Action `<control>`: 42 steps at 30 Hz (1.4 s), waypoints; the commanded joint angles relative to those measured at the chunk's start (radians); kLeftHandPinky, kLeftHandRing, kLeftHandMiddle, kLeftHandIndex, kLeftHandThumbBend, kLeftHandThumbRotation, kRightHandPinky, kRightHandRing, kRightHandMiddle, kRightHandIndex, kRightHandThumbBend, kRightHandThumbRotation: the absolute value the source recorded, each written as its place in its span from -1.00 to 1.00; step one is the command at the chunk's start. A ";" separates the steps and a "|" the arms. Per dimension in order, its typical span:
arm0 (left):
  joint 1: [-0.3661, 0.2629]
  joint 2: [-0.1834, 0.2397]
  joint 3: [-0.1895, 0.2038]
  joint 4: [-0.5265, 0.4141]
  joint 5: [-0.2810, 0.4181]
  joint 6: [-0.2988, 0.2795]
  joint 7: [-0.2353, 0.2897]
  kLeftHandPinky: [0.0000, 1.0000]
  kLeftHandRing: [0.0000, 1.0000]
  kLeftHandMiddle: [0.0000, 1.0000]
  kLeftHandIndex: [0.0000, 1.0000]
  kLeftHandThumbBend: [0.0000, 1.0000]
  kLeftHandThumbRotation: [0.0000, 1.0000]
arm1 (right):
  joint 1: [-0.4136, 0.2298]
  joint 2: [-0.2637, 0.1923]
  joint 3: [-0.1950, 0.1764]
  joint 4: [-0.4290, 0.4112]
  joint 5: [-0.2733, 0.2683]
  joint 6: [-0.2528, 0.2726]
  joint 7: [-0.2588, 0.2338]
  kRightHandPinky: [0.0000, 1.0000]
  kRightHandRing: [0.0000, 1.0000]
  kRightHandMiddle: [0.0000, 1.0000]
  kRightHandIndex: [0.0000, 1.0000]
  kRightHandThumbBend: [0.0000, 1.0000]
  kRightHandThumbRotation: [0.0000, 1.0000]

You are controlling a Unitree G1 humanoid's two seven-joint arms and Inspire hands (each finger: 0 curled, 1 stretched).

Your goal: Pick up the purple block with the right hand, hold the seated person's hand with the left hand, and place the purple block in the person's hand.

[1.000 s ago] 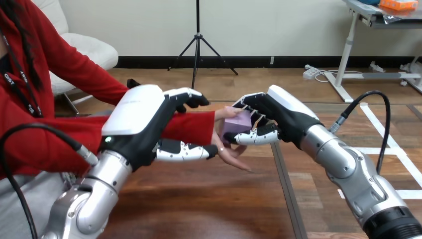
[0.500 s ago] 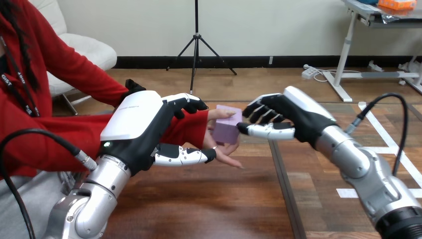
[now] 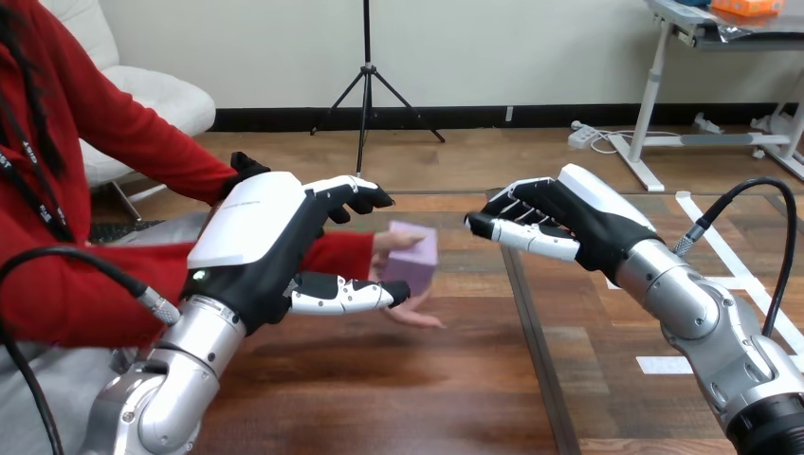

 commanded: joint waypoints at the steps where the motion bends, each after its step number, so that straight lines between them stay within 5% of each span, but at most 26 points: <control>1: -0.014 0.013 0.035 -0.035 -0.010 -0.010 0.013 0.21 0.42 0.49 0.48 0.53 -0.11 | -0.074 0.006 -0.017 -0.008 0.013 -0.029 -0.019 0.29 0.35 0.36 0.35 0.64 1.00; 17: -0.003 0.010 0.045 -0.037 -0.015 -0.014 0.012 0.22 0.42 0.50 0.48 0.52 -0.09 | -0.067 0.010 -0.028 -0.021 0.030 -0.007 -0.001 0.25 0.34 0.36 0.35 0.71 1.00; 28: 0.052 -0.024 0.066 -0.044 -0.056 -0.059 0.074 0.21 0.41 0.49 0.48 0.53 -0.15 | -0.007 0.000 -0.053 -0.092 0.079 -0.004 0.007 0.28 0.36 0.39 0.38 0.73 1.00; 34: 0.109 -0.069 0.092 -0.030 -0.147 -0.129 0.131 0.24 0.45 0.54 0.50 0.53 -0.09 | 0.081 0.005 -0.097 -0.203 0.155 0.003 0.022 0.31 0.39 0.40 0.41 0.72 1.00; 37: 0.133 -0.092 0.106 -0.008 -0.247 -0.191 0.127 0.27 0.48 0.57 0.52 0.53 -0.04 | 0.141 0.018 -0.129 -0.278 0.218 0.009 0.034 0.30 0.41 0.42 0.44 0.72 1.00; 42: 0.163 -0.133 0.124 0.074 -0.415 -0.356 0.118 0.34 0.53 0.59 0.54 0.52 0.07 | 0.266 0.052 -0.176 -0.428 0.331 0.020 0.039 0.28 0.45 0.47 0.51 0.74 1.00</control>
